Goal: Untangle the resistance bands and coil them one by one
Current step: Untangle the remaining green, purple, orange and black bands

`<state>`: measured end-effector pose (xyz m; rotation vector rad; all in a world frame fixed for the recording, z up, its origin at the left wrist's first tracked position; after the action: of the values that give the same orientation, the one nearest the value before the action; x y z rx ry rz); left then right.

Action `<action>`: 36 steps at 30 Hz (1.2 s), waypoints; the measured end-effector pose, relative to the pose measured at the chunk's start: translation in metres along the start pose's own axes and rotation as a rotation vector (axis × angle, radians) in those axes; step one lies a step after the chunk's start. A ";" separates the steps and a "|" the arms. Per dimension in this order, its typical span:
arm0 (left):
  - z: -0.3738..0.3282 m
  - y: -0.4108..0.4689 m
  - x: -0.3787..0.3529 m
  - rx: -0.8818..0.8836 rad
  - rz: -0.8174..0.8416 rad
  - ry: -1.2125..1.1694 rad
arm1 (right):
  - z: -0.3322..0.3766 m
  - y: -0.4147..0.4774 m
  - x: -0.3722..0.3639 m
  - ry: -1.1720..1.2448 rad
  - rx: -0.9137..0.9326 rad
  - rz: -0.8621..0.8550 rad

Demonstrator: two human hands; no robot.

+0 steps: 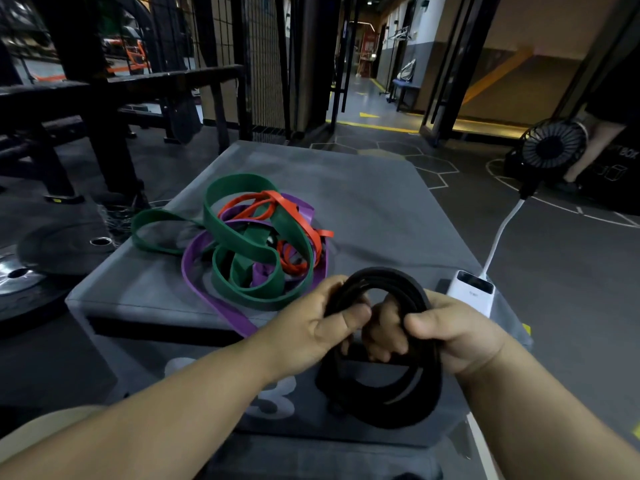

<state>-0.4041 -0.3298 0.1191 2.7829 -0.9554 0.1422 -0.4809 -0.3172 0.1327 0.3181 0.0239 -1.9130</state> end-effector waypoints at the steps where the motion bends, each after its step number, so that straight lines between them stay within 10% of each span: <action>1: -0.003 0.000 0.005 -0.009 -0.034 0.030 | -0.001 -0.004 0.006 -0.081 -0.057 -0.057; 13: 0.014 0.002 0.003 0.096 0.071 -0.073 | 0.005 -0.014 0.024 0.126 0.025 -0.232; 24: 0.026 0.002 -0.004 0.122 0.031 -0.234 | 0.028 -0.001 0.003 0.409 0.265 0.101; 36: 0.060 0.001 -0.018 0.422 0.136 -0.010 | 0.081 -0.065 0.075 0.570 0.640 -0.224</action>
<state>-0.4166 -0.3327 0.0582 3.0904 -1.2438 0.3923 -0.5820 -0.3769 0.1847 1.3302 -0.1847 -1.9480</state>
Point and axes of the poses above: each hand's wrist, its own y-axis towards the middle knuckle, its own x-axis out of the back of the hand, z = x × y, the point moved 9 cm from there along y, towards the middle knuckle, and after that the axes turned 11 degrees about z, right-handed, at the moved point
